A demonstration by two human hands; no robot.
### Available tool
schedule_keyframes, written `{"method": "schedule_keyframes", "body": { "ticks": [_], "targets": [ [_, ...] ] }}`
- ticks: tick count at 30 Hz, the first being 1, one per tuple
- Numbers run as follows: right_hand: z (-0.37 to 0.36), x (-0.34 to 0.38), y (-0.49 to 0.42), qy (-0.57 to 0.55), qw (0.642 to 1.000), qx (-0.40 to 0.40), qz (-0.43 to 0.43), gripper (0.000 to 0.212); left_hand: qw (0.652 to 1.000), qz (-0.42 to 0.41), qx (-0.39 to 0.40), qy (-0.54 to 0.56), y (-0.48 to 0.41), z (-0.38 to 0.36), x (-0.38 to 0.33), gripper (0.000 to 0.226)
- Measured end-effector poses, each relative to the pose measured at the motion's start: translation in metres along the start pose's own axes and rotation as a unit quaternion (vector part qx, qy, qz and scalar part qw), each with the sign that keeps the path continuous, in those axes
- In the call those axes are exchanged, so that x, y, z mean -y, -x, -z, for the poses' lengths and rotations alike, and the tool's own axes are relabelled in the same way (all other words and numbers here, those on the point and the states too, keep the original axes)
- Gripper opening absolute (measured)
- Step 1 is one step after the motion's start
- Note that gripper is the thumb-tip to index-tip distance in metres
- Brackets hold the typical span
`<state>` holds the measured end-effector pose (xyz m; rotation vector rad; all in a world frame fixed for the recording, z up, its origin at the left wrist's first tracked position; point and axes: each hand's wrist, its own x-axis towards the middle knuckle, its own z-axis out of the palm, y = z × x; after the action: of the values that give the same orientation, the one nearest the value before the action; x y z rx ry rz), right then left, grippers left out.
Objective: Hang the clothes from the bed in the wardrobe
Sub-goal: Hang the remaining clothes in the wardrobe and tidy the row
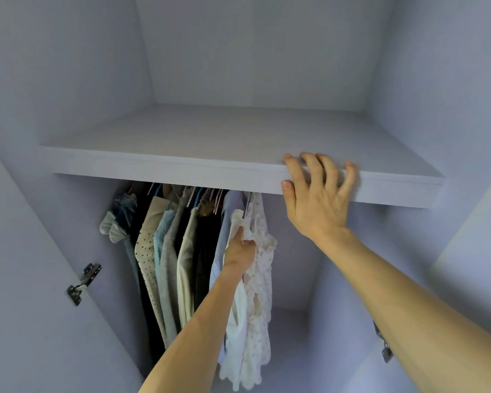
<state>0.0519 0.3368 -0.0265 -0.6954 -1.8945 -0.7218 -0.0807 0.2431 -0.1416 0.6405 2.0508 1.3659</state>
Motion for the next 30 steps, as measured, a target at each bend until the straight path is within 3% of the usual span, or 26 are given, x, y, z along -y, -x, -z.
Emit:
{"method": "schedule_keyframes", "body": {
  "ticks": [7, 12, 15, 20, 23, 26, 30],
  "targets": [
    [0.035, 0.014, -0.003, -0.036, 0.987, 0.146, -0.053, 0.046, 0.988, -0.047, 0.064, -0.130, 0.069, 0.069, 0.007, 0.055],
    [0.069, 0.038, 0.003, -0.149, 0.957, 0.220, -0.119, 0.064, 0.969, -0.078, 0.007, -0.234, 0.144, 0.157, 0.023, 0.052],
    [0.103, 0.078, 0.036, -0.272, 0.927, 0.246, -0.076, 0.051, 0.947, -0.067, -0.068, -0.306, 0.209, 0.215, 0.052, 0.050],
    [0.175, 0.187, 0.137, -0.431, 0.785, 0.444, -0.014, 0.034, 0.907, 0.033, -0.138, -0.397, 0.337, 0.283, 0.147, 0.045],
    [0.234, 0.269, 0.202, -0.475, 0.705, 0.516, 0.101, 0.030, 0.895, 0.137, -0.163, -0.393, 0.448, 0.305, 0.212, 0.043],
    [0.306, 0.342, 0.251, -0.497, 0.640, 0.531, 0.248, 0.030, 0.865, 0.247, -0.213, -0.382, 0.559, 0.318, 0.275, 0.043],
    [0.404, 0.409, 0.287, -0.530, 0.551, 0.492, 0.417, 0.033, 0.813, 0.394, -0.300, -0.305, 0.702, 0.310, 0.336, 0.042]
  ]
}}
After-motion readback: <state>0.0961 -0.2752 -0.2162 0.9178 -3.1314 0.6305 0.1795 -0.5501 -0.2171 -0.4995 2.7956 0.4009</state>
